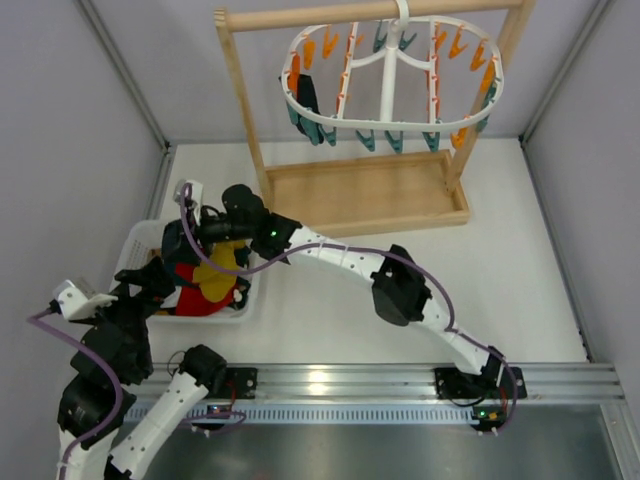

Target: Remove the socks clipped to the hanger

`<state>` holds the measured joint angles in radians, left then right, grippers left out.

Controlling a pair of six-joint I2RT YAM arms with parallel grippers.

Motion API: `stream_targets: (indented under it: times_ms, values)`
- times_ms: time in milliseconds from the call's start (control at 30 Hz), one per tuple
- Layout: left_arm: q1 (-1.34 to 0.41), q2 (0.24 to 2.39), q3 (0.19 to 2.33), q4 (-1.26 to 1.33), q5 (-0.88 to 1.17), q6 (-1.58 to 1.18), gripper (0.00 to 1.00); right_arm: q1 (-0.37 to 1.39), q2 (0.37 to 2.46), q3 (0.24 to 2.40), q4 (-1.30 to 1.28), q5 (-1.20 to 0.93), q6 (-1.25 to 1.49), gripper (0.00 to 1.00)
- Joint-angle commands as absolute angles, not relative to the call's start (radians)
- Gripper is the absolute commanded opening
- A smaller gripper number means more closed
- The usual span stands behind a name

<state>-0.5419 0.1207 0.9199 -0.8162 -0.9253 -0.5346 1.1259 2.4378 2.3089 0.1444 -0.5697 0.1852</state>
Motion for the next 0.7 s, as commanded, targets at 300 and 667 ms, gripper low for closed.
stream_targets:
  times_ms: [300, 667]
  values:
    - [-0.534, 0.106, 0.905, -0.798, -0.897, -0.525, 0.99, 1.134, 2.094, 1.895, 0.146, -0.428, 0.038, 0.93]
    - [-0.534, 0.159, 0.897, -0.784, -0.850, -0.499, 0.99, 1.053, 1.643, 1.269, 0.408, -0.167, 0.118, 1.00]
